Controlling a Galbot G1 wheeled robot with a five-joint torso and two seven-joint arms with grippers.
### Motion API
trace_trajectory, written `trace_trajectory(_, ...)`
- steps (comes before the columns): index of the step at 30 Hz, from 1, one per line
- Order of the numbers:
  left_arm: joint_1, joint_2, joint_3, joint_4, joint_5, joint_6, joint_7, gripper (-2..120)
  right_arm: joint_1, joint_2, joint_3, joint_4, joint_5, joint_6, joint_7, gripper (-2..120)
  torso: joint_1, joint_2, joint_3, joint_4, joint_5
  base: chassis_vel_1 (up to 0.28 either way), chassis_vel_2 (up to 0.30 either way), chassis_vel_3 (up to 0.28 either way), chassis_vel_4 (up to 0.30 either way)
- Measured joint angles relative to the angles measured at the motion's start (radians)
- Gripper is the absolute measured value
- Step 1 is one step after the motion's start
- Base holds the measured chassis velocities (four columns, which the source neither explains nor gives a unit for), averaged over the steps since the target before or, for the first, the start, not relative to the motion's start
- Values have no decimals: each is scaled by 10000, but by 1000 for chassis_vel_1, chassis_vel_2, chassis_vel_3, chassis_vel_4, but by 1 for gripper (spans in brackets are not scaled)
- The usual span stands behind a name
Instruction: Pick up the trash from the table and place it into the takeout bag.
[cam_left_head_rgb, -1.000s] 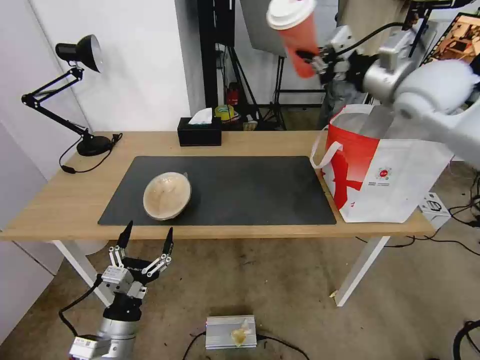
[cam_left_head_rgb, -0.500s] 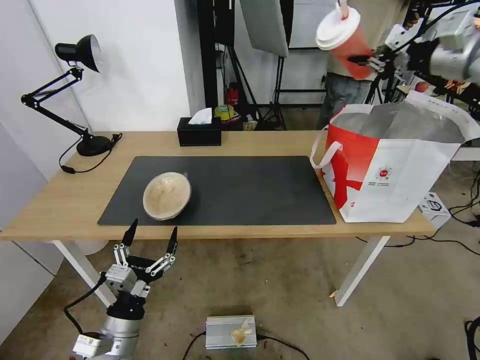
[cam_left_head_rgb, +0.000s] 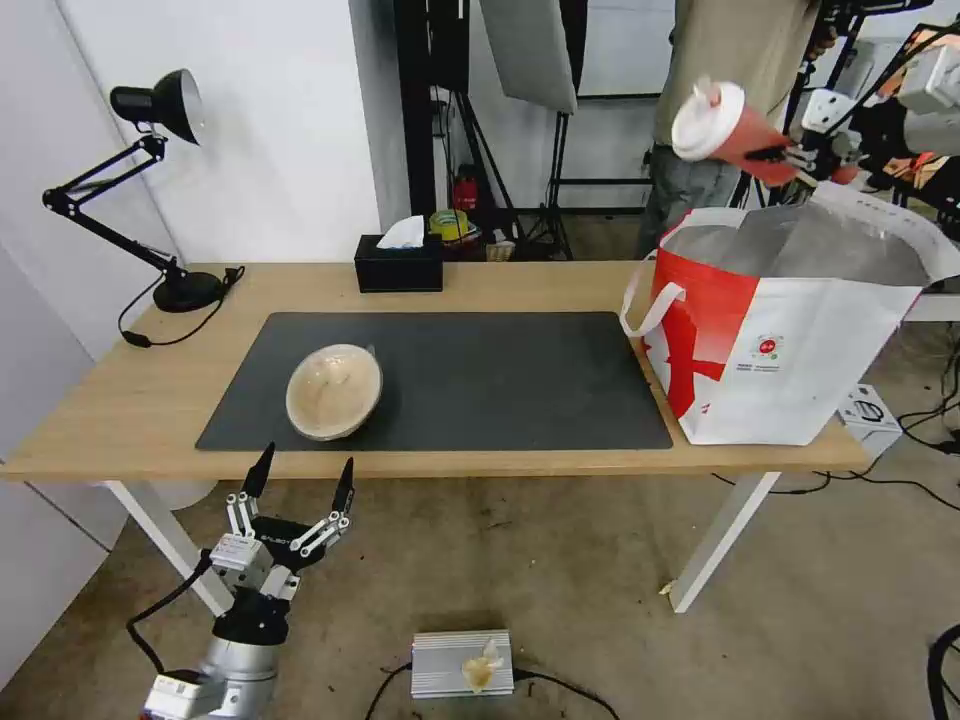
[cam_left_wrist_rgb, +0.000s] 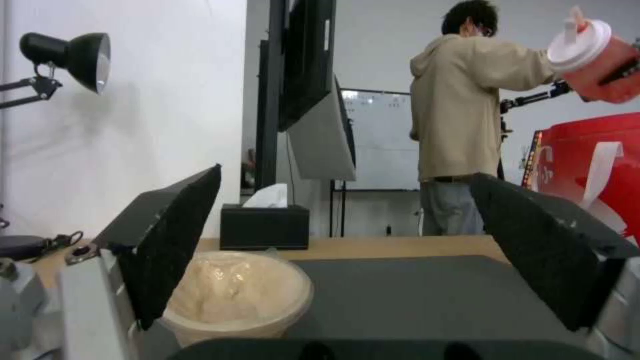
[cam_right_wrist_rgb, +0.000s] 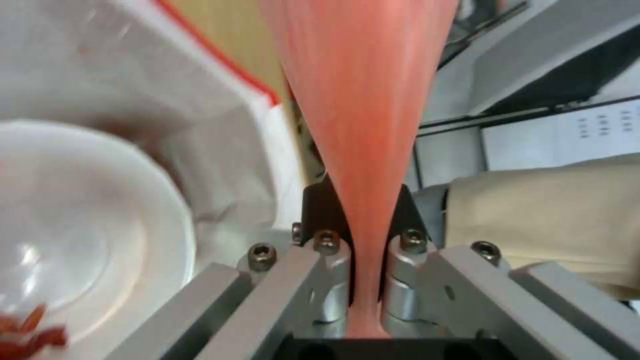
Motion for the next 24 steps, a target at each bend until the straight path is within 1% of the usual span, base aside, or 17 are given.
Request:
trace_trajectory(5,19,-118,5,16,23,-11,75,100,-76,239,77,-273,-425,81,-400,2,1,0,1,2,-1,0,0,0,0)
trace_trajectory(8,95,-210,5,17,32,-35,186,100,-441,440,396,-610,-930,243,-556,2,0,0,0,2,0,0,0,0,0)
trace_trajectory(18,163,-316,12,44,80,-57,231,100,-1331,783,1010,-1417,-1579,555,-578,2,0,-1,1,2,1,0,0,0,0)
trace_trajectory(24,234,-314,-42,118,83,-92,233,100,-1884,1033,1593,-2244,-2345,1051,-538,2,0,0,1,2,1,0,0,0,0)
